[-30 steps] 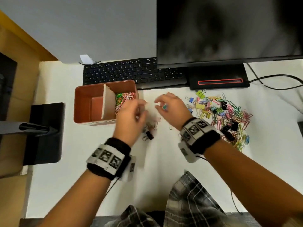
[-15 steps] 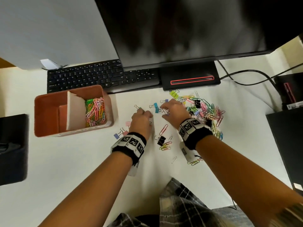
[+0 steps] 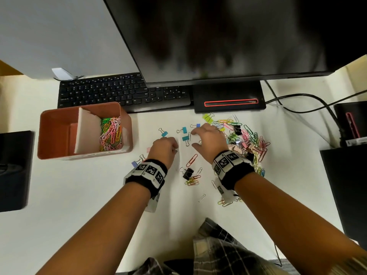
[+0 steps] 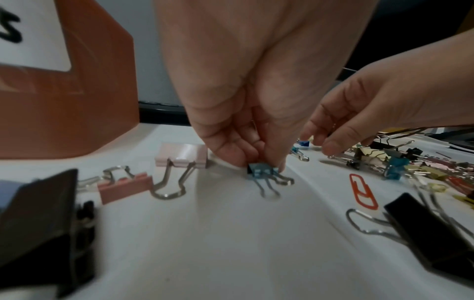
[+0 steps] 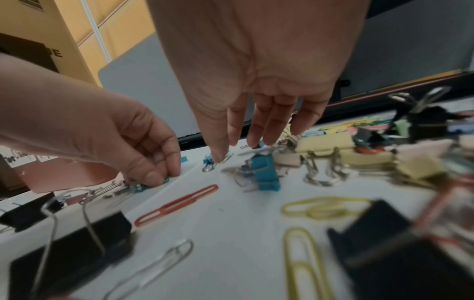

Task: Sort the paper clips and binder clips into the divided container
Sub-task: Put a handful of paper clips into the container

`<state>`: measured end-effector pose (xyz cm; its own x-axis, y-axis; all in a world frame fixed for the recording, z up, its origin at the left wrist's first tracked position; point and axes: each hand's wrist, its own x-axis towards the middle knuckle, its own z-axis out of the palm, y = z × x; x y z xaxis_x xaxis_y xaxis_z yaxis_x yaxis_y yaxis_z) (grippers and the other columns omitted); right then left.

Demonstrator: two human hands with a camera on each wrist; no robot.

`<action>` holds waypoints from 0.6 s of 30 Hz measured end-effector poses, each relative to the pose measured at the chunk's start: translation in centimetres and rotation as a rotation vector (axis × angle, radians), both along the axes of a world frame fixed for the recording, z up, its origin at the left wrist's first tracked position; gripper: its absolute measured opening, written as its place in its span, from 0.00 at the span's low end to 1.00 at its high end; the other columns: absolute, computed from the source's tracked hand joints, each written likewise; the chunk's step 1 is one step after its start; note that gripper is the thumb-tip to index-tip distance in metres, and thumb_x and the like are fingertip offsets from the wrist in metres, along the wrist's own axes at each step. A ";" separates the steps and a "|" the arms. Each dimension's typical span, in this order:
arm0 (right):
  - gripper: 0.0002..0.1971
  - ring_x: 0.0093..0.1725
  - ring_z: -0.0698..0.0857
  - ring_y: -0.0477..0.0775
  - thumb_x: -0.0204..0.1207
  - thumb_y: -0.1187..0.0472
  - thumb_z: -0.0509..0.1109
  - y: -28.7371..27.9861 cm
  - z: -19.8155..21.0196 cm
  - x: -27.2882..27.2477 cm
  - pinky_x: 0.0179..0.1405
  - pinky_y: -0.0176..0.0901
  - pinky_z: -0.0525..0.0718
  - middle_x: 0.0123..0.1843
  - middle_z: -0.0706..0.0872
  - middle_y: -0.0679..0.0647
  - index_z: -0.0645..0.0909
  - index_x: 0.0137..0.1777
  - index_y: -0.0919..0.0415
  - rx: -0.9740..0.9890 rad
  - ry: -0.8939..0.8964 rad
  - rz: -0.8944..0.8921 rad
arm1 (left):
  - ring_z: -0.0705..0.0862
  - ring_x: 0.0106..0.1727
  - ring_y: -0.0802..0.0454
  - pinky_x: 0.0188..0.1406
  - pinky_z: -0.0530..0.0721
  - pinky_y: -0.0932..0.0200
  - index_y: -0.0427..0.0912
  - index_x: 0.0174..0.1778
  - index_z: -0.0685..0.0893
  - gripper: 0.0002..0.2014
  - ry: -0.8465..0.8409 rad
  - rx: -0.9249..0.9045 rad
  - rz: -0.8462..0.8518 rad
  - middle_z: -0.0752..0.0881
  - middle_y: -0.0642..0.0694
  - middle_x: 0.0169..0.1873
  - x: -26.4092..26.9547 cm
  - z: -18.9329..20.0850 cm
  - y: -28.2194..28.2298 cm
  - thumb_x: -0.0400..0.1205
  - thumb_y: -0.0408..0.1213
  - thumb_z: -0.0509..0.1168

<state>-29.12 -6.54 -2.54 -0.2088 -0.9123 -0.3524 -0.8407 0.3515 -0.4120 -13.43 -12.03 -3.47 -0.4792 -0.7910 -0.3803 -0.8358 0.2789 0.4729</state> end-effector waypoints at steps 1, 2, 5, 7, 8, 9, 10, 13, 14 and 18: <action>0.20 0.68 0.74 0.57 0.75 0.57 0.68 -0.5 0.0 0.2 0.69 0.56 0.71 0.68 0.76 0.54 0.75 0.67 0.51 0.006 0.003 0.022 | 0.82 0.52 0.43 0.51 0.80 0.56 0.39 0.51 0.84 0.08 -0.010 0.005 -0.010 0.85 0.39 0.49 0.0 -0.1 -0.1 0.80 0.29 0.61; 0.20 0.68 0.74 0.57 0.76 0.58 0.67 -1.1 -0.1 0.4 0.68 0.56 0.72 0.67 0.76 0.54 0.75 0.68 0.51 0.014 0.007 0.041 | 0.81 0.51 0.43 0.49 0.79 0.57 0.40 0.49 0.85 0.08 -0.020 0.006 -0.027 0.85 0.40 0.48 0.1 -0.2 -0.1 0.80 0.30 0.61; 0.15 0.62 0.77 0.56 0.77 0.59 0.68 -2.2 -0.6 0.6 0.64 0.52 0.76 0.61 0.79 0.54 0.79 0.63 0.53 0.021 -0.020 0.024 | 0.81 0.47 0.44 0.44 0.74 0.62 0.42 0.45 0.85 0.07 0.036 -0.006 -0.089 0.83 0.41 0.42 0.5 -0.5 0.0 0.81 0.31 0.61; 0.10 0.58 0.79 0.57 0.77 0.59 0.67 -2.4 -0.9 0.5 0.58 0.50 0.79 0.56 0.80 0.55 0.83 0.56 0.55 0.022 -0.029 0.013 | 0.80 0.43 0.47 0.43 0.75 0.62 0.42 0.44 0.85 0.06 0.116 -0.031 -0.094 0.82 0.44 0.40 0.8 -0.4 0.0 0.81 0.32 0.63; 0.08 0.56 0.79 0.57 0.78 0.59 0.66 -2.4 -1.1 0.4 0.56 0.50 0.79 0.54 0.80 0.55 0.84 0.54 0.56 0.027 -0.018 0.025 | 0.79 0.42 0.48 0.43 0.76 0.62 0.42 0.44 0.85 0.05 0.153 -0.052 -0.077 0.82 0.44 0.40 0.9 -0.2 0.0 0.81 0.31 0.63; 0.08 0.55 0.79 0.58 0.78 0.59 0.65 -2.4 -1.2 0.3 0.55 0.50 0.79 0.53 0.80 0.55 0.85 0.52 0.56 0.034 -0.003 0.045 | 0.78 0.41 0.50 0.43 0.76 0.62 0.41 0.45 0.85 0.05 0.193 -0.070 -0.051 0.82 0.44 0.41 1.1 0.2 -0.1 0.80 0.30 0.63; 0.09 0.55 0.80 0.58 0.79 0.60 0.64 -2.3 -1.2 0.2 0.55 0.51 0.79 0.54 0.81 0.56 0.85 0.51 0.57 0.039 0.013 0.068 | 0.78 0.41 0.51 0.43 0.74 0.65 0.40 0.46 0.84 0.05 0.234 -0.083 -0.027 0.82 0.44 0.41 1.2 0.5 -0.1 0.80 0.29 0.63; 0.09 0.54 0.82 0.60 0.79 0.62 0.63 -1.8 -1.3 0.1 0.55 0.50 0.78 0.55 0.82 0.56 0.85 0.52 0.58 0.033 0.023 0.107 | 0.76 0.37 0.58 0.41 0.70 0.80 0.36 0.45 0.85 0.05 0.309 -0.109 -0.007 0.81 0.44 0.42 1.9 1.6 0.3 0.78 0.26 0.65; 0.09 0.53 0.83 0.60 0.79 0.62 0.63 -1.7 -1.2 0.1 0.56 0.49 0.77 0.55 0.82 0.56 0.84 0.52 0.58 0.018 0.016 0.109 | 0.77 0.38 0.59 0.41 0.70 0.81 0.36 0.44 0.85 0.04 0.317 -0.102 -0.007 0.80 0.44 0.42 2.3 1.8 0.6 0.78 0.25 0.65; 0.13 0.56 0.82 0.57 0.76 0.56 0.68 -1.5 -1.0 0.3 0.61 0.52 0.76 0.59 0.81 0.54 0.79 0.60 0.56 0.002 -0.016 0.069 | 0.79 0.47 0.57 0.48 0.75 0.67 0.39 0.43 0.83 0.04 0.304 -0.032 -0.067 0.77 0.48 0.44 3.8 1.6 2.7 0.78 0.26 0.65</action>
